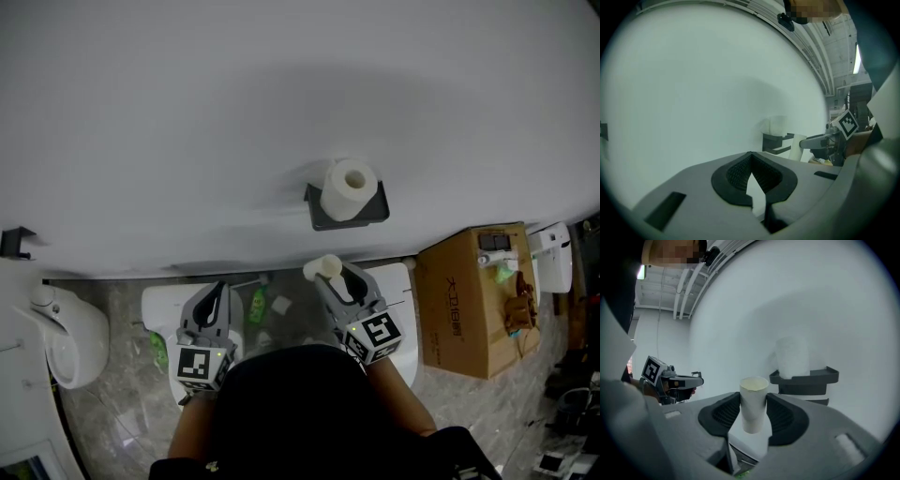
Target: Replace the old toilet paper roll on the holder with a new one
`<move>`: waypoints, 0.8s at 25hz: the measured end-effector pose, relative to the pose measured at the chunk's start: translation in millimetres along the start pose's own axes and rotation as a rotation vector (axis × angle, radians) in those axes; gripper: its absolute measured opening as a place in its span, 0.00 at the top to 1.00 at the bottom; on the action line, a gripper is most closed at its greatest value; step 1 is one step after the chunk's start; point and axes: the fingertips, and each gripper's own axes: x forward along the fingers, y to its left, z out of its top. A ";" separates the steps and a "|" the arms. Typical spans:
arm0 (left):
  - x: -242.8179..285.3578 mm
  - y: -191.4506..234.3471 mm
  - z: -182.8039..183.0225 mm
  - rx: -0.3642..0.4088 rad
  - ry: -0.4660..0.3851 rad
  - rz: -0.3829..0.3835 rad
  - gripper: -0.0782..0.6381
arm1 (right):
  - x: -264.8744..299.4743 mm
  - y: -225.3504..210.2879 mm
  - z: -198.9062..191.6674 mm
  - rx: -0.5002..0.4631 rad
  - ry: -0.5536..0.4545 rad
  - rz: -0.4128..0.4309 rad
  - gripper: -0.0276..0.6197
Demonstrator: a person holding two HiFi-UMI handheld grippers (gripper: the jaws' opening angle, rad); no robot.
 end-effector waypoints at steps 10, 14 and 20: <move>4.0 -9.7 9.3 0.037 0.009 -0.026 0.87 | 2.1 2.1 4.3 -0.062 0.013 0.000 0.69; 5.7 -12.6 6.5 0.057 0.010 -0.041 0.87 | -1.3 -0.5 2.7 -0.073 0.022 -0.023 0.69; 9.0 -20.8 3.5 0.040 0.031 -0.054 0.87 | -5.9 -3.5 -4.8 -0.058 0.037 -0.027 0.69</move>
